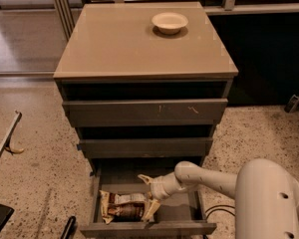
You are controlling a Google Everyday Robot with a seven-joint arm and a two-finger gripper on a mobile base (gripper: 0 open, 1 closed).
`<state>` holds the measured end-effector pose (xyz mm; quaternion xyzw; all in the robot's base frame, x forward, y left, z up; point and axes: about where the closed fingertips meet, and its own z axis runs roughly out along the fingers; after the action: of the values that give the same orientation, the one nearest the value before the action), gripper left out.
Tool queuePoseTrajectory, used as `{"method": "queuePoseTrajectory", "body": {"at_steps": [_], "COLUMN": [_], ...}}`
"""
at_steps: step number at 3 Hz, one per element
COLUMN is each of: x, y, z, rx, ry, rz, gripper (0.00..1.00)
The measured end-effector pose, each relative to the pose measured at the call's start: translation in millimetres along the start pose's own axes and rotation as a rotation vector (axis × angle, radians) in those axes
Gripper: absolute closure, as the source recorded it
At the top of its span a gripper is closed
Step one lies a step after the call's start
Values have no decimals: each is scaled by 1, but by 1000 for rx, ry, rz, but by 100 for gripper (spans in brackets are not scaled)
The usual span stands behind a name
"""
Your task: Pick brown chip bag from bottom drawer and place on counter
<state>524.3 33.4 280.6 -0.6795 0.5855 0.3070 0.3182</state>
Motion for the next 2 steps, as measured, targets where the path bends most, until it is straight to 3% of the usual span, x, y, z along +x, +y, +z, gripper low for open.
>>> {"method": "queuePoseTrajectory", "body": {"at_steps": [2], "x": [39], "y": [-38], "z": [50], "rx": [1], "ry": [-29], "rz": [-7], "gripper": [0]}}
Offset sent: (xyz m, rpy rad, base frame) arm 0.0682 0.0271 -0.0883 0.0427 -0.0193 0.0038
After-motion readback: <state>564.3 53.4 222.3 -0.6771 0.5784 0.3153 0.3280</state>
